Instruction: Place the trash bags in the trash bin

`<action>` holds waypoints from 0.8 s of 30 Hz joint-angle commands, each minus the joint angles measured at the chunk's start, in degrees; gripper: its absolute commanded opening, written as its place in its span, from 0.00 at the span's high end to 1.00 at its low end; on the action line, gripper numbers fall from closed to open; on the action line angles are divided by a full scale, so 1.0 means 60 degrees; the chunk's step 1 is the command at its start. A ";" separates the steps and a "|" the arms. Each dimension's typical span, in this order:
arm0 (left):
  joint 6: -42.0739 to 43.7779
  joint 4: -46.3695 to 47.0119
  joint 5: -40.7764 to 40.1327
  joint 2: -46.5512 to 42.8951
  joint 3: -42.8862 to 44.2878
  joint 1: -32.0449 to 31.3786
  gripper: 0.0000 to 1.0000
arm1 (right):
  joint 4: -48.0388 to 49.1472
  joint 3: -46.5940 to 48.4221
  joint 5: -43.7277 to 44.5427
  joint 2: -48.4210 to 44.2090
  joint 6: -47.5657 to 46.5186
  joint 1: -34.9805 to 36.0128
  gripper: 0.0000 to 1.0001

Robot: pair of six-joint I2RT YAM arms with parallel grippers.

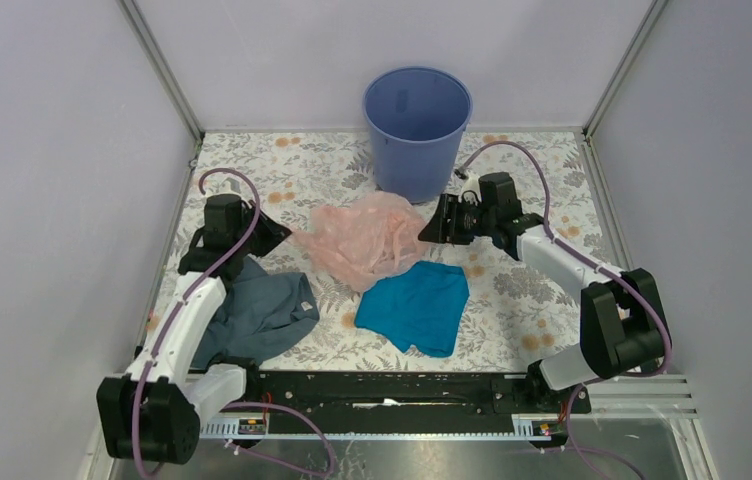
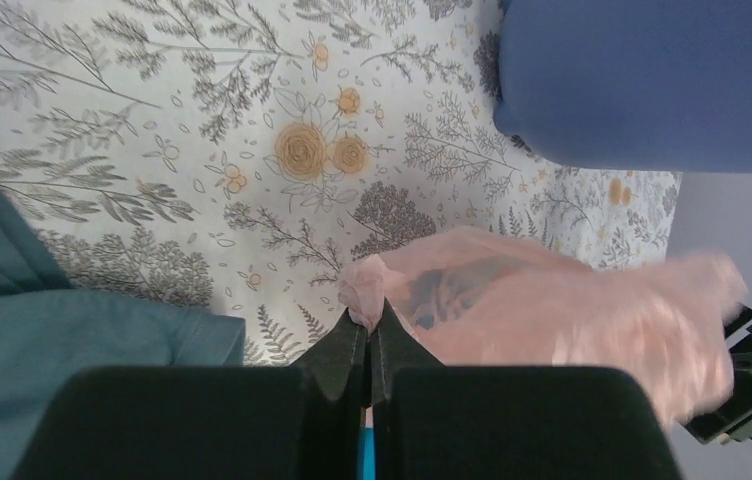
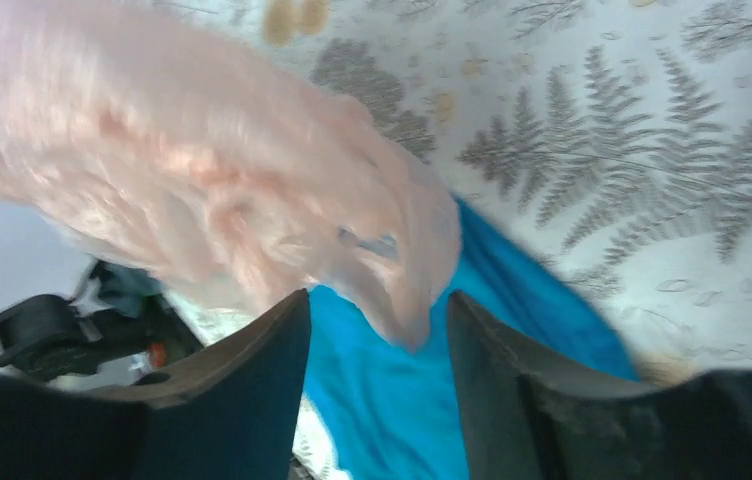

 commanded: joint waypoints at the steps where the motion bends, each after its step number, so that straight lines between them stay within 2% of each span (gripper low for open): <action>1: -0.0967 0.1497 0.0867 0.0596 -0.0323 0.0234 1.00 | -0.1739 0.0697 0.1804 0.0020 -0.1487 0.0163 0.34; 5: -0.1123 0.1885 0.1016 0.1382 -0.0277 0.0569 1.00 | -0.2172 0.0916 0.2934 -0.0256 -0.2288 0.0605 0.22; 8: -0.1035 0.2084 0.1398 0.1906 -0.0238 0.0772 1.00 | -0.1908 0.1260 0.3487 -0.0425 -0.2897 0.1155 0.21; 10: -0.0895 0.2133 0.1581 0.2190 -0.0208 0.0781 1.00 | -0.0972 0.1258 0.3719 -0.0594 -0.3748 0.1785 0.21; 12: -0.0749 0.2135 0.1719 0.2379 -0.0181 0.0942 1.00 | 0.0505 0.1048 0.3358 -0.0548 -0.4399 0.2152 0.19; 13: -0.0676 0.2121 0.1774 0.2446 -0.0168 0.1016 1.00 | 0.0888 0.1266 0.3278 -0.0319 -0.3786 0.2143 0.17; 16: -0.0338 0.1918 0.1783 0.2524 -0.0075 0.1074 1.00 | 0.0621 0.2903 0.4500 0.0832 -0.1206 0.2152 0.18; 19: -0.0066 0.1863 0.1822 0.2455 -0.0111 0.1072 1.00 | 0.0732 0.3553 0.4855 0.1954 0.0482 0.2248 0.21; 21: 0.0151 0.1893 0.2020 0.2339 -0.0144 0.1072 1.00 | 0.1066 0.3677 0.5360 0.2520 0.0951 0.2436 0.20; 24: 0.0640 0.1958 0.2820 0.2148 -0.0125 0.1074 1.00 | 0.1395 0.3841 0.6847 0.3025 0.0825 0.2877 0.19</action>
